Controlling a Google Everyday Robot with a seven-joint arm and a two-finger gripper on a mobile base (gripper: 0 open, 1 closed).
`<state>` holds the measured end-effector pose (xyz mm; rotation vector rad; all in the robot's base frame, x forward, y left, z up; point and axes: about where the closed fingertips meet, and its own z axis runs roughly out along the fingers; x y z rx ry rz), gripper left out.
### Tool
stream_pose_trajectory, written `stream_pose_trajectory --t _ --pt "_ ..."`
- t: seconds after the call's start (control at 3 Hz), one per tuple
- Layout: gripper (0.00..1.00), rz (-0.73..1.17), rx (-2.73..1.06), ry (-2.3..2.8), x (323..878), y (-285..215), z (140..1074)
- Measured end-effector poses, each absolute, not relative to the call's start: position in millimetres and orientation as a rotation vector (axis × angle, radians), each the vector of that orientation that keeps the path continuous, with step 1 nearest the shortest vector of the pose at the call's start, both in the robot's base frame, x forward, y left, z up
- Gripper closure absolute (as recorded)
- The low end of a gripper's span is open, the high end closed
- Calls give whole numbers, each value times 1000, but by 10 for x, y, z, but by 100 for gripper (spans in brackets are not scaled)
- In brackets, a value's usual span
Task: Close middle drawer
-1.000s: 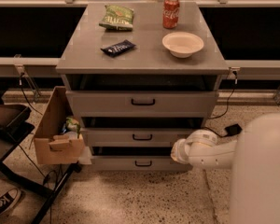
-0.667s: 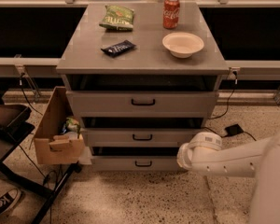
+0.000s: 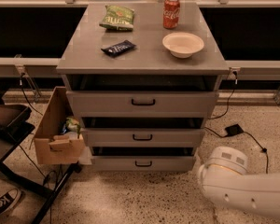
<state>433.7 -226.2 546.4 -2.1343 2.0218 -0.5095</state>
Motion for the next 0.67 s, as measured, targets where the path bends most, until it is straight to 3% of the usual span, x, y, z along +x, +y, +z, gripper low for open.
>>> stream_pose_trajectory --t 0.33,0.67 --pt "97 -661 -1876 2077 4079 -2640 6299" --pt "74 -691 -1870 2060 4076 -2654 6410"
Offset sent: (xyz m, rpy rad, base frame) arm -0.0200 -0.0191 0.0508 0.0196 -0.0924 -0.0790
